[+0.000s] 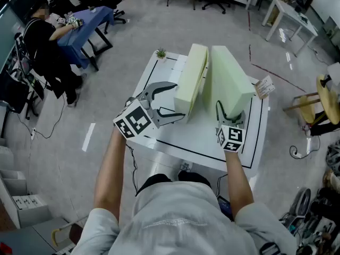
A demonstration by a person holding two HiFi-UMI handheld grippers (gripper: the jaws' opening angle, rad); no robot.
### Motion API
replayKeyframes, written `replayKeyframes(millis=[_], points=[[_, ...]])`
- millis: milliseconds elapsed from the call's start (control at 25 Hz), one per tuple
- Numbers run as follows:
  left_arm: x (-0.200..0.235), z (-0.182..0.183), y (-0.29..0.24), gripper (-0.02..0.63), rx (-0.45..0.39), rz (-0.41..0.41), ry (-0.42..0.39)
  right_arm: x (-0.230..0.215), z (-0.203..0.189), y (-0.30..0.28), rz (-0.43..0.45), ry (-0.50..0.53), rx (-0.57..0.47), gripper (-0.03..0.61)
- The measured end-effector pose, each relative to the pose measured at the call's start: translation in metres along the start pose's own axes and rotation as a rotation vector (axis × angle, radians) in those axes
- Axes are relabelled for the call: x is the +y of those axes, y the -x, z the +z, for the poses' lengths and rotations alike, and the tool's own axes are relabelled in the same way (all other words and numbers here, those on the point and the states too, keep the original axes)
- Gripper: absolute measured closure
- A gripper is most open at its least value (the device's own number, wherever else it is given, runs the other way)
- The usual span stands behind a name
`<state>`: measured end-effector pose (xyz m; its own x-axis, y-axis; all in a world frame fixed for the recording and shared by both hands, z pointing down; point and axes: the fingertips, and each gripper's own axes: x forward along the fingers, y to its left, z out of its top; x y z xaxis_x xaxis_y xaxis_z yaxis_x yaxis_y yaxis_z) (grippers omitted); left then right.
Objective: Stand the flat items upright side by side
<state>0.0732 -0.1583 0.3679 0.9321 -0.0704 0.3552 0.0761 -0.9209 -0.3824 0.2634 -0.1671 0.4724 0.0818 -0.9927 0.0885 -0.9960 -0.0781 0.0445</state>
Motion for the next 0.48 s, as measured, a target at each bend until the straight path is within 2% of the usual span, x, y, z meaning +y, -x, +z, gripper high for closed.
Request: replayKeyframes(millis=[160, 320, 480], points=[[0.0, -0.01, -0.004, 0.241, -0.01, -0.062, 0.003, 0.019, -0.003, -0.006, -0.032, 0.084, -0.019, 0.264], [0.017, -0.012, 0.004, 0.387, -0.056, -0.053, 0.015, 0.042, -0.003, -0.008, -0.037, 0.061, -0.02, 0.255], [0.016, -0.012, 0.007, 0.387, -0.108, -0.11, -0.01, 0.062, -0.004, -0.003, -0.026, 0.064, -0.003, 0.245]])
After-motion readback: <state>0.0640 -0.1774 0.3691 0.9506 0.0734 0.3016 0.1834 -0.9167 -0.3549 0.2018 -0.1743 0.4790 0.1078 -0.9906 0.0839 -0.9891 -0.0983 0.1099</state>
